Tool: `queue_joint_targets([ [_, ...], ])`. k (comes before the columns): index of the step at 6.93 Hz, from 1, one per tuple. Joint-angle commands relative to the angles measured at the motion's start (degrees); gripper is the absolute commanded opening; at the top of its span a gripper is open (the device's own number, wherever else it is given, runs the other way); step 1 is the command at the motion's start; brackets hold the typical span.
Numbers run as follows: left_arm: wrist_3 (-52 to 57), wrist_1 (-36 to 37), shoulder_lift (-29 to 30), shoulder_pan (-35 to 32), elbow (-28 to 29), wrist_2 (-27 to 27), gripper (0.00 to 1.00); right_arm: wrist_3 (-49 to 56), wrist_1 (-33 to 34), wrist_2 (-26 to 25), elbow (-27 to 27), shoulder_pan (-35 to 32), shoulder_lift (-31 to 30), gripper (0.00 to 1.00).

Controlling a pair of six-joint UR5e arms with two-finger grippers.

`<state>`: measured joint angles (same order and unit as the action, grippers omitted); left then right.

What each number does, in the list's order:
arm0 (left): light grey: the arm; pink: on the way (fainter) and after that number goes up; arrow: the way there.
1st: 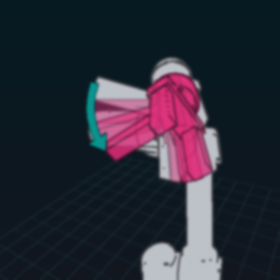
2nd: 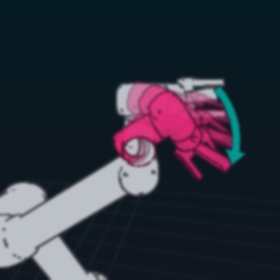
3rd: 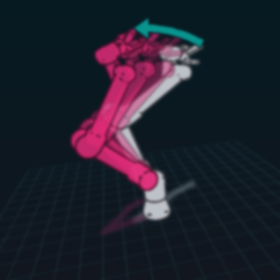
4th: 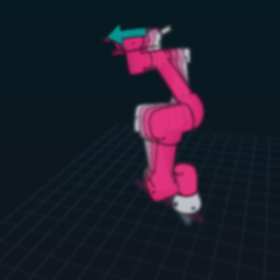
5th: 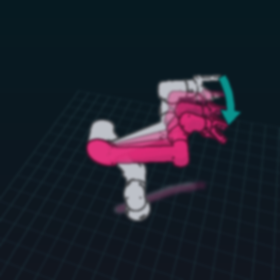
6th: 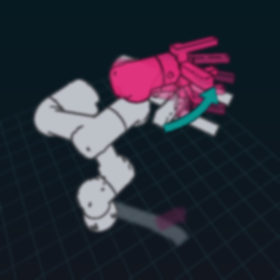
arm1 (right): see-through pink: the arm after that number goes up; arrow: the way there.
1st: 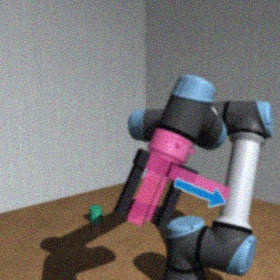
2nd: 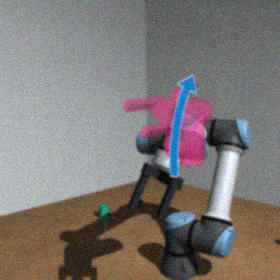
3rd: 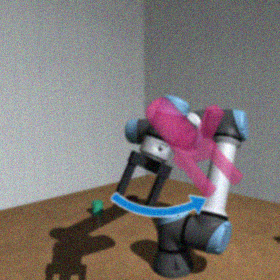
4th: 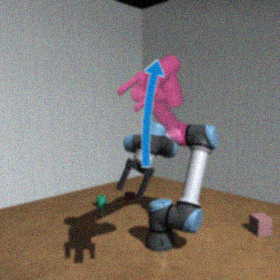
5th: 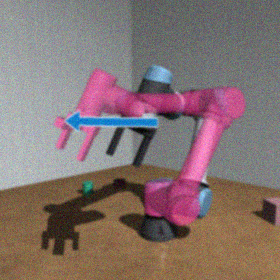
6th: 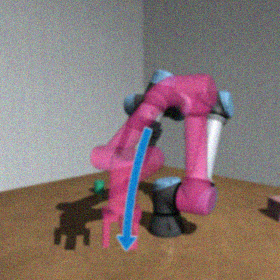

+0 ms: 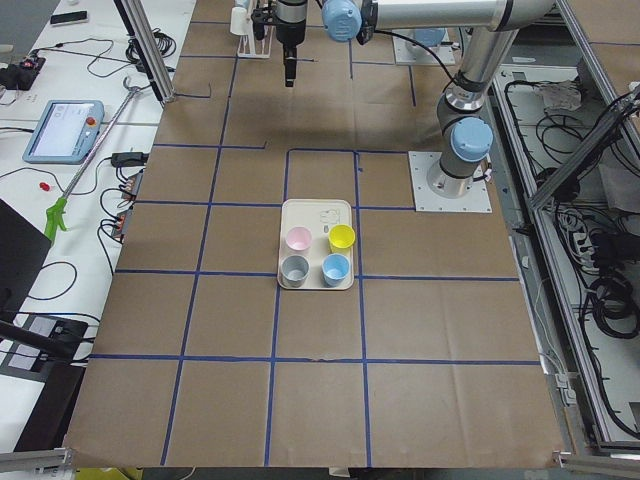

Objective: Transfer IKEA cup to right arm and place on rack

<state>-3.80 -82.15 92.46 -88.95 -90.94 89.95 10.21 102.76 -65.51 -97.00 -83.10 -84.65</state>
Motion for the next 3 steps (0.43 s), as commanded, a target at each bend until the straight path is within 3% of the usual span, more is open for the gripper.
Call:
queue_joint_targets([
  [1, 0.29, -1.16, 0.09, -0.35, -0.03, 0.14, 1.00, -4.29, -8.25, -9.41, 4.18, -4.69, -2.78, 1.00],
  [3, 0.29, -2.40, 0.18, -0.35, -0.03, 0.14, 1.00, -14.74, -9.50, -16.11, 3.84, -6.72, -5.52, 1.00],
])
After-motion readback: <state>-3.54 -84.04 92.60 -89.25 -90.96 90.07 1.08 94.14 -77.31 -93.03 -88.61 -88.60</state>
